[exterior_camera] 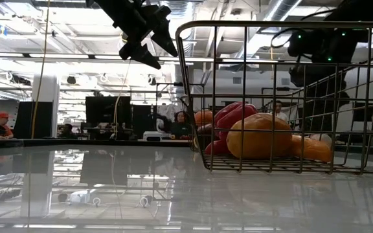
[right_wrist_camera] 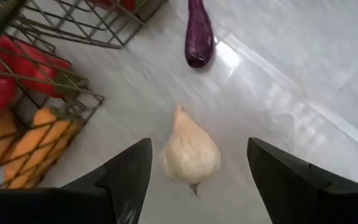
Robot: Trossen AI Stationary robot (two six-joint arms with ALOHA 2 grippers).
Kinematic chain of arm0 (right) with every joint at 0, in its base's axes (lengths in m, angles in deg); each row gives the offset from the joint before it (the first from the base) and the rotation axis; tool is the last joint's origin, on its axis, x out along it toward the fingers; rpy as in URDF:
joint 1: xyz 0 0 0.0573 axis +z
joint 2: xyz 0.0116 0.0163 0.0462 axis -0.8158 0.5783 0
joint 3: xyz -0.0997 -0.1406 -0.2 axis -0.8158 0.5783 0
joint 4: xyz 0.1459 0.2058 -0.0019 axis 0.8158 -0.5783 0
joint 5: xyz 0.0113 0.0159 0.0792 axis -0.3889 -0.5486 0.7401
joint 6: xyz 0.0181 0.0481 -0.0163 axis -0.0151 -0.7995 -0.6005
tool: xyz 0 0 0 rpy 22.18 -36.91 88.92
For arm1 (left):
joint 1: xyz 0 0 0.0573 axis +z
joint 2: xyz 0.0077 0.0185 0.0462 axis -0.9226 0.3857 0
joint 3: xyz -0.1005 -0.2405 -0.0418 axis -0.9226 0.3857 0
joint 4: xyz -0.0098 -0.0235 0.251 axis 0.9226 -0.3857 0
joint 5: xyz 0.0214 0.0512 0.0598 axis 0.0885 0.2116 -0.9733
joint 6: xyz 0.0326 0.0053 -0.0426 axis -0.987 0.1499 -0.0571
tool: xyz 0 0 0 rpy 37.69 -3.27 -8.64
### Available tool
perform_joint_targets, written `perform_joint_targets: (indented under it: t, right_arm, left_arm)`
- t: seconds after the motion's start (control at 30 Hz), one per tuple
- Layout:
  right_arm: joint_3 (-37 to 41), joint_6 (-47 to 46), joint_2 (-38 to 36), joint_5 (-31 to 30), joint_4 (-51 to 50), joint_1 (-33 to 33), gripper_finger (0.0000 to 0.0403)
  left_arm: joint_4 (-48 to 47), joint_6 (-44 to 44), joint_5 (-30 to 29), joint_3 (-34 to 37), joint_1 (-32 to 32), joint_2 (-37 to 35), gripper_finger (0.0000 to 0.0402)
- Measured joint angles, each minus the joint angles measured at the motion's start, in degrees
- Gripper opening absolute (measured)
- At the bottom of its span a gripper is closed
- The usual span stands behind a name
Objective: Sort produce into baskets
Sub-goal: Put the white garlic into the bottom wire basket
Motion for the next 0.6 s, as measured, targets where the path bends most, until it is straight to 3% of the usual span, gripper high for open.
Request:
perform_joint_targets:
  t: [0.17, 0.47, 0.6]
  right_arm:
    - [0.0, -5.2, 0.8, 0.0, -0.6, 2.3, 0.0292]
    - [0.0, -3.0, 9.0, -7.7, -1.2, 6.8, 0.0292]
    - [0.0, -2.5, 12.9, -7.8, -1.2, 6.7, 0.0292]
  left_arm:
    - [0.0, 0.0, 0.0, 0.0, 0.0, 0.0, 0.0357]
    - [0.0, -1.6, 0.0, 0.0, 0.0, 0.0, 0.0357]
    - [0.0, -1.5, 0.1, 0.0, 0.0, 0.0, 0.0357]
